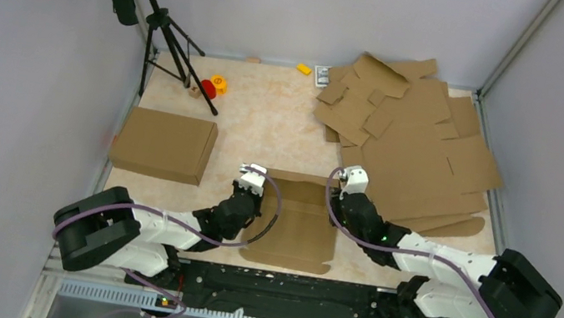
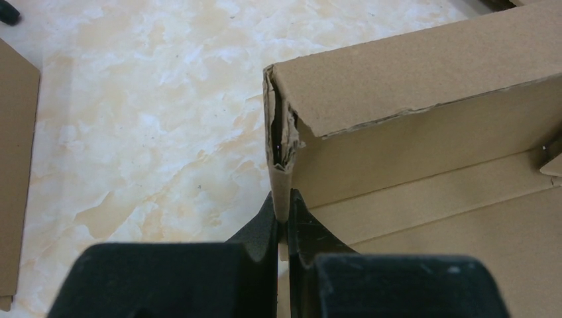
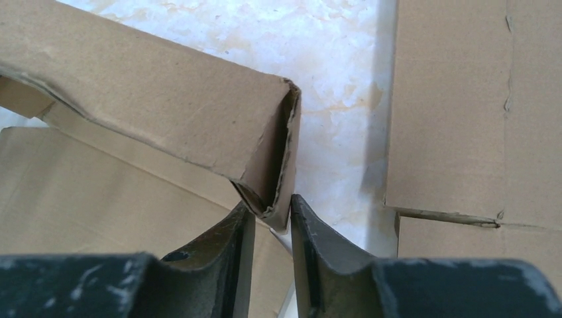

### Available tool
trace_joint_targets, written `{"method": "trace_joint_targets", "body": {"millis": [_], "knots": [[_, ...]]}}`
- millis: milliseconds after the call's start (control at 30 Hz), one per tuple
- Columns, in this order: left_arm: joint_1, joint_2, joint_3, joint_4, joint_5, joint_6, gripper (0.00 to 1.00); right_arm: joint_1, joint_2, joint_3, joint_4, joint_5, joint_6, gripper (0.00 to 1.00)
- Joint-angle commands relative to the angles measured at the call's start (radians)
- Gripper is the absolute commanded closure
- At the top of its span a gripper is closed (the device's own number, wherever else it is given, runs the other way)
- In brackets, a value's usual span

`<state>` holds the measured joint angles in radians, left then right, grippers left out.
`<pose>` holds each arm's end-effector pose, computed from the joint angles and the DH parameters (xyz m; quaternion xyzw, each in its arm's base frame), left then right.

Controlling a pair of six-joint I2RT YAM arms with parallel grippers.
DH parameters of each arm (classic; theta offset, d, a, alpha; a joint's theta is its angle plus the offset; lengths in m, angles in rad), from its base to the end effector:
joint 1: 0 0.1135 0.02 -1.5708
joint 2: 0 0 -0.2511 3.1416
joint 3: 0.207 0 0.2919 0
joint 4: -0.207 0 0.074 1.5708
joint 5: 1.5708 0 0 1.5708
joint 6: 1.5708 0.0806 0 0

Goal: Fold the paper box
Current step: Fold the paper box at the center of the board.

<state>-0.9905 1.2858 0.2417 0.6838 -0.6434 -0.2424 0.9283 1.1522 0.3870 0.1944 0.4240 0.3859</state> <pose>0.1909 -0.2030 0.0889 0.1176 0.7920 -0.0999 0.5908 0.2001 0.2120 0.1086 -0.1326 0.8536 0.1401 0.4839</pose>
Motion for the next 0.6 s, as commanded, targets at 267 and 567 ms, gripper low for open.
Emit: {"method": "trace_joint_targets", "body": {"millis": [267,567], "knots": [[-0.006,-0.008,0.03,0.037,0.015,-0.031,1.0,0.001,0.064,0.077,0.049,0.091,0.077,0.91],[-0.014,-0.01,0.037,0.025,0.002,-0.037,1.0,0.004,0.104,0.098,0.032,0.162,0.122,0.86]]}}
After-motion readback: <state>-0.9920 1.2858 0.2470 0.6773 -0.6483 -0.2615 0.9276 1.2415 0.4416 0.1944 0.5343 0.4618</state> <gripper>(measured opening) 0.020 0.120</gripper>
